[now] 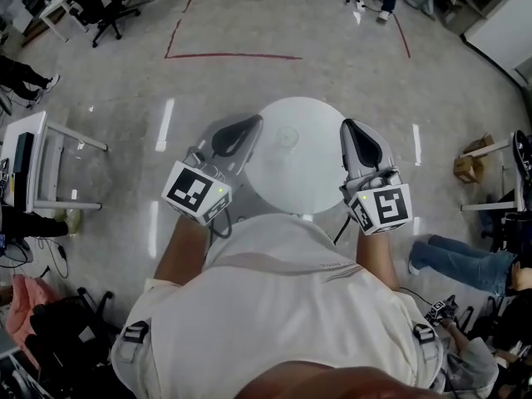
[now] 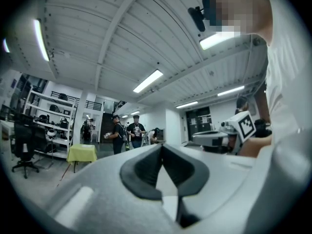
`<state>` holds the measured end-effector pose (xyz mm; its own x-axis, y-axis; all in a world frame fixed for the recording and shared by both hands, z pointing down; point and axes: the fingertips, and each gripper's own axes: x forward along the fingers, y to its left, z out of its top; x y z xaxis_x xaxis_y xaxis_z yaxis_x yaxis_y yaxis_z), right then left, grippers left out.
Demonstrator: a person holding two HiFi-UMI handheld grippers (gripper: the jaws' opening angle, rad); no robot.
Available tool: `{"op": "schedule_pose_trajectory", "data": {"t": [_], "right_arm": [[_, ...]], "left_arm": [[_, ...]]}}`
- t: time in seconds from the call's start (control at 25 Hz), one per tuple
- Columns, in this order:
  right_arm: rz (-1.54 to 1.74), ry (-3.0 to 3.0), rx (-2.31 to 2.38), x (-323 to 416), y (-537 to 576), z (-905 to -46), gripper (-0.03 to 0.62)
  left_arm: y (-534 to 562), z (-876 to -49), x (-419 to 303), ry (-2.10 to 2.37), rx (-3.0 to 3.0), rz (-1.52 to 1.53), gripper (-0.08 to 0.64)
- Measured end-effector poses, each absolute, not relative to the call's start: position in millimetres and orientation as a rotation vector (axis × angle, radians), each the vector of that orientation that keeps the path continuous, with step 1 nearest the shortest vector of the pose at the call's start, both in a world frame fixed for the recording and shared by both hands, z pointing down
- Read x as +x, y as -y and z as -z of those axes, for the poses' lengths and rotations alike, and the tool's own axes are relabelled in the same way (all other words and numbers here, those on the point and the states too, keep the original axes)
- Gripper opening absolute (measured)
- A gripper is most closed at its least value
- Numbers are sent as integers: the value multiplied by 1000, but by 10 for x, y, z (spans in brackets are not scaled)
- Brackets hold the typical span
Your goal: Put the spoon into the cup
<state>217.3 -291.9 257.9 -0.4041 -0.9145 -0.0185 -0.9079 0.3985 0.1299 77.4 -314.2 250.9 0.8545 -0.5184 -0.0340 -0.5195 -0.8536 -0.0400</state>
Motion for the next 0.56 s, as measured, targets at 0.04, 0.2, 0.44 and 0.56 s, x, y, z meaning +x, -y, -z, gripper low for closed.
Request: {"op": "schedule_pose_trajectory", "data": {"t": [0.04, 0.2, 0.44, 0.56], "right_arm": [[186, 2584, 1673, 2150, 2918, -2578, 7], [183, 2595, 1636, 2087, 2932, -2604, 7], [166, 2610, 1620, 2062, 2952, -2596, 7], [166, 2606, 1607, 2044, 2970, -2621, 8]], "left_arm": [[3138, -2508, 758, -839, -2979, -35, 2], [3130, -2524, 715, -859, -2979, -37, 2], [3117, -2538, 730, -871, -2982, -27, 2], [3131, -2550, 718, -876, -2984, -27, 2]]}}
